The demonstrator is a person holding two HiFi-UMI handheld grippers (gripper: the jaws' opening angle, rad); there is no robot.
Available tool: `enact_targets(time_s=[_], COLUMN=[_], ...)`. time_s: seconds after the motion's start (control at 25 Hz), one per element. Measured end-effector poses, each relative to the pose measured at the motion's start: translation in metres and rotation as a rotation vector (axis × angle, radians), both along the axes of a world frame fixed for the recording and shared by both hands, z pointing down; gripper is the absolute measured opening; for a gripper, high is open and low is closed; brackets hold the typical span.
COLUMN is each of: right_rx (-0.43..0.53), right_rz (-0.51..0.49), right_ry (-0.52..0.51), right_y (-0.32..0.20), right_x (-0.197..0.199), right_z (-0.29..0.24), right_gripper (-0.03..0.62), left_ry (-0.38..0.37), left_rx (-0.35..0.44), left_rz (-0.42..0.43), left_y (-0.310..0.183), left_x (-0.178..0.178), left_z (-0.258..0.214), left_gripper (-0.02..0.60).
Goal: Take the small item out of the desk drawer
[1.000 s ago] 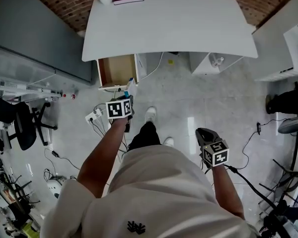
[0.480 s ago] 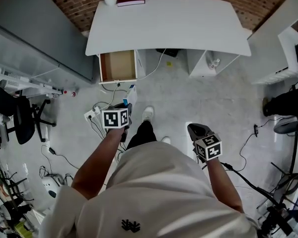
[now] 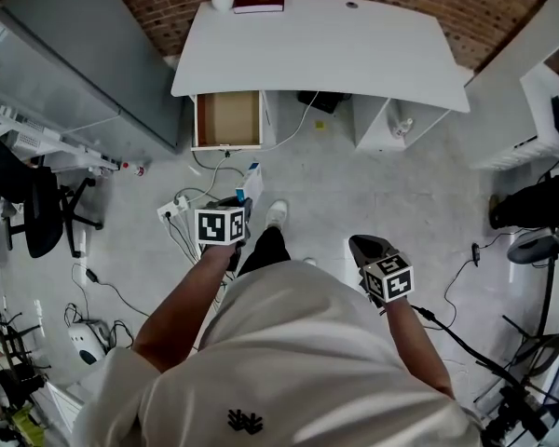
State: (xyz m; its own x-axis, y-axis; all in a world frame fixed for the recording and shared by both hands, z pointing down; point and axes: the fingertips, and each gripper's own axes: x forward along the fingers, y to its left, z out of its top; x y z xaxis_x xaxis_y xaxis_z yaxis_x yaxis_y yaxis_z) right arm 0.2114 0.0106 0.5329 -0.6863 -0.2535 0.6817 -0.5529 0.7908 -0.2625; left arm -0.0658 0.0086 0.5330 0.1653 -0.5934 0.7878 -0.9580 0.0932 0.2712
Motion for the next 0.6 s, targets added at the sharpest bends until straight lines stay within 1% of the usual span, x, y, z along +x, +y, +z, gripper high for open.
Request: enact_targets(time_s=[0.12,0.28,0.6], right_rx=[0.006,0.009,0.009], right_rz=[-0.006,-0.023,-0.024], right_ry=[-0.016,-0.005,-0.009], right_y=[0.006,0.015,0.023], right_x=[-0.004,-0.001,-0.004], right_z=[-0.008,-0.004,-0.006], right_gripper=[0.038,0.038,0.037], left_ry=[0.003,0.006,0.001], left_rx=[0.004,0.012,0.011], left_rz=[-0.008,-0.015,-0.016], left_y=[0.010,0.021,0.035], left_x=[0.002,0.004,0.001], left_z=[-0.001,-0.003,-0.004], left_gripper=[0.100,0.100,0.100])
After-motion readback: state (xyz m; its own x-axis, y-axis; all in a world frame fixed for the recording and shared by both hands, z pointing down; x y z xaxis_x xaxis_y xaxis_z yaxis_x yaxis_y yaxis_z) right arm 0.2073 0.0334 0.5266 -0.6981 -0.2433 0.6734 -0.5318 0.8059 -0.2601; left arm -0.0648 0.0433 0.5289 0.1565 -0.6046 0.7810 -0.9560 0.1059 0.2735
